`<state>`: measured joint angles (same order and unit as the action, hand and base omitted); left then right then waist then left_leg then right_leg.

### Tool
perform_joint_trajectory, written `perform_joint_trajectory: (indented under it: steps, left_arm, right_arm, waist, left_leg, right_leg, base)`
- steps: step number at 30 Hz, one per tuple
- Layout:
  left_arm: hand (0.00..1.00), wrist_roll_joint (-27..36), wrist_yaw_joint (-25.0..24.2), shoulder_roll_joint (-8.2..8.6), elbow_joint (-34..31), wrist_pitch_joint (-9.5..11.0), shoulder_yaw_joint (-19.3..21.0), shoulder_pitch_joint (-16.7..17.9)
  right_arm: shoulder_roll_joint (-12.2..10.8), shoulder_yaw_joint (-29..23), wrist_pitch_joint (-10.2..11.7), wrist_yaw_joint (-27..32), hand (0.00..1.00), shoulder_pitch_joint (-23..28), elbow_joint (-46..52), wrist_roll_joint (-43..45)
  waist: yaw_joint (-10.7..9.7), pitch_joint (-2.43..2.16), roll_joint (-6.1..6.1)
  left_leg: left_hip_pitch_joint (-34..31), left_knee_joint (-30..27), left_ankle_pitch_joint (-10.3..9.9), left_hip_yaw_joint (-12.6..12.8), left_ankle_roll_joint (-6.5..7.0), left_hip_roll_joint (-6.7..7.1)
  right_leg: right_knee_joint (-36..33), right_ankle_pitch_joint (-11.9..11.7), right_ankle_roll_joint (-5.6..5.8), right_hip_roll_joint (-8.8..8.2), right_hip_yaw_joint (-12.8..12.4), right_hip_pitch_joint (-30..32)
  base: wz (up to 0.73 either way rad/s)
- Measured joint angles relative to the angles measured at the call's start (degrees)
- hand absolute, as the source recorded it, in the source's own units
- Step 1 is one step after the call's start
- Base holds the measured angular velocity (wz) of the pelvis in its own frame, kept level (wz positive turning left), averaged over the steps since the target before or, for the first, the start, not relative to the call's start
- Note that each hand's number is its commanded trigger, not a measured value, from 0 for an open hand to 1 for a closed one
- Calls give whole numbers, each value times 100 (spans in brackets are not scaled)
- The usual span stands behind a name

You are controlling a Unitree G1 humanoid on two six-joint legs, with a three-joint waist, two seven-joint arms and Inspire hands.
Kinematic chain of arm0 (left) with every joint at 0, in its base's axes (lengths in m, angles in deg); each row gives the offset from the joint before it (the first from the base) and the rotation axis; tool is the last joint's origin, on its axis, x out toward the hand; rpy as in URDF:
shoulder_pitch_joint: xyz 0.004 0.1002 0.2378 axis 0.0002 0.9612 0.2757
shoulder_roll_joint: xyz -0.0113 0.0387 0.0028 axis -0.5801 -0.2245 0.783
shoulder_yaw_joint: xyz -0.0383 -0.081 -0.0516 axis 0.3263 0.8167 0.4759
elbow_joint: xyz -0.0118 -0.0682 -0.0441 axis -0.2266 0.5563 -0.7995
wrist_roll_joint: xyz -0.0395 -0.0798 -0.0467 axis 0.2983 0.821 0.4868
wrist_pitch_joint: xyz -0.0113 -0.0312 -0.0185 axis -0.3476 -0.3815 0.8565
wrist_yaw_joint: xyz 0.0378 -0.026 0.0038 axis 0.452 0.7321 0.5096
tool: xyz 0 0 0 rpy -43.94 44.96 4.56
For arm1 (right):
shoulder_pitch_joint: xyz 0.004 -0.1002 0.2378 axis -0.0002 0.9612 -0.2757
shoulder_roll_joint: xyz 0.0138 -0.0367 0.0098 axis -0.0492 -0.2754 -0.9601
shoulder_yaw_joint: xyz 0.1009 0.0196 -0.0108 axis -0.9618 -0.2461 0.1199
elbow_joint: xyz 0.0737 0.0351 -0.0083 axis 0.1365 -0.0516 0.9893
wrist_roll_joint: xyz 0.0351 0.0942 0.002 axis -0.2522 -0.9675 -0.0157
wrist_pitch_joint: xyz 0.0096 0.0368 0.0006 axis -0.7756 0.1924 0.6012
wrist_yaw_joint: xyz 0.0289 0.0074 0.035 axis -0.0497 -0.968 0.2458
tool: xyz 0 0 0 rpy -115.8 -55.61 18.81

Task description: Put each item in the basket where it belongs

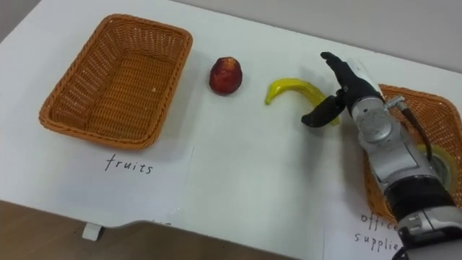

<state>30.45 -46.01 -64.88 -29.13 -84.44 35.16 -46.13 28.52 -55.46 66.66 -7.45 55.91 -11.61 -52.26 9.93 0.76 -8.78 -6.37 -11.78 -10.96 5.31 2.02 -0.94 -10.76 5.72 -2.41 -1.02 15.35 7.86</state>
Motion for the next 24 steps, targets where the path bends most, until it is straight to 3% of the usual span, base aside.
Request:
perform_joint_trajectory:
  steps: [6,17,24]
  left_arm:
    - [0,0,20,-20,11,-5,-11,11]
    - [0,-1,20,-22,33,-25,-10,4]
    - [0,-2,20,-25,29,-35,0,-85]
  right_arm:
    - [0,11,-9,1,0,-137,-256,14]
    - [0,17,-12,0,0,-145,-257,110]
    - [12,478,-31,-199,0,-425,-338,350]
  waist:
    - [17,47,-45]
    - [112,52,-46]
    - [165,51,-48]
  left_leg:
    - [-23,5,10,-67,-5,9]
    - [-46,14,10,-79,-4,14]
    - [-98,-3,22,-97,-6,14]
  right_leg:
    - [1,0,0,-8,60,-13]
    - [7,0,0,-8,63,6]
    - [15,-3,-5,-13,114,34]
  base:
    - [5]
    - [0]
    - [2]
